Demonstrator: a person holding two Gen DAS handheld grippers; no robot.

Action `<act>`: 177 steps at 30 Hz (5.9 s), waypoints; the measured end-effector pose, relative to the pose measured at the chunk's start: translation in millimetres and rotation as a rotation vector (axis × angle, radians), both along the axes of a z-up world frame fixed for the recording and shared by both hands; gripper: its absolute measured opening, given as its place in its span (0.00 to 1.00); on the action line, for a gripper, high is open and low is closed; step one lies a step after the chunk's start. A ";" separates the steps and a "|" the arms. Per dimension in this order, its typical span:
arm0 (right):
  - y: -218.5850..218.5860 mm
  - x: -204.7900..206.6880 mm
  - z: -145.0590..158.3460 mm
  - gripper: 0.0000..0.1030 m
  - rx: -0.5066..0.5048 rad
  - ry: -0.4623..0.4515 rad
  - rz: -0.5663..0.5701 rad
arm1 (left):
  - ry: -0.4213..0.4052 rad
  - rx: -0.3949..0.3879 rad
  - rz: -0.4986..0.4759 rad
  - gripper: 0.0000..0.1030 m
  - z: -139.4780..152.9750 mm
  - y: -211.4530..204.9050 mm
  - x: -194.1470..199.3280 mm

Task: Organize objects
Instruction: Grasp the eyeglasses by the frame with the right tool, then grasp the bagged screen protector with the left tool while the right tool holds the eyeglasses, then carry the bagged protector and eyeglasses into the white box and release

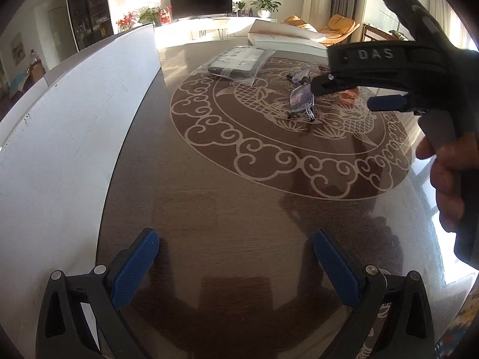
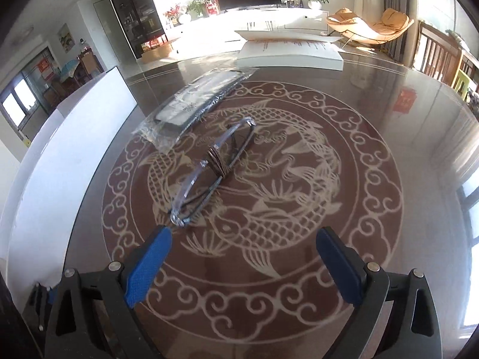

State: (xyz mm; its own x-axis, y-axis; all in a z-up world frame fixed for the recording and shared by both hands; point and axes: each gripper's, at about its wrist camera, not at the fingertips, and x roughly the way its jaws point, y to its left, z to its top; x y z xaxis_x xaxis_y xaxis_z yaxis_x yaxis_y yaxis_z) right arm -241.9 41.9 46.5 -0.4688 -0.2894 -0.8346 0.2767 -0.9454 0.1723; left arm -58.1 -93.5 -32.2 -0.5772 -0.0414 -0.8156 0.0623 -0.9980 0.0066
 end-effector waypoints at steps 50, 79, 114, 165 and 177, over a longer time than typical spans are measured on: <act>138.4 50.0 -31.0 1.00 0.164 0.094 -0.090 | 0.026 0.088 -0.060 1.00 71.8 -3.5 -66.9; 138.8 51.1 -30.0 1.00 0.152 0.100 -0.081 | -0.106 -0.004 -0.208 0.99 1.9 -17.6 -335.7; 134.1 47.7 -33.2 1.00 0.160 0.098 -0.082 | 0.029 -0.015 -0.056 0.76 3.4 44.0 -15.8; -171.8 116.4 117.2 0.18 -0.331 -0.019 0.519 | 0.145 0.025 0.326 0.72 143.9 -220.9 80.9; -272.2 144.1 57.2 0.46 -0.175 -0.119 0.613 | -0.016 -0.046 0.413 0.90 93.6 -259.4 89.0</act>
State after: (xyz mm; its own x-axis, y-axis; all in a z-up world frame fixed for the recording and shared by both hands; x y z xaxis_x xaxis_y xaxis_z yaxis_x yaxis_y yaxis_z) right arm -97.8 -230.3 103.7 -0.0825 -0.6116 -0.7869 0.7271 -0.5769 0.3721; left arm 30.9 -352.9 61.3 -0.4915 -0.3035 -0.8163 0.4573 -0.8876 0.0547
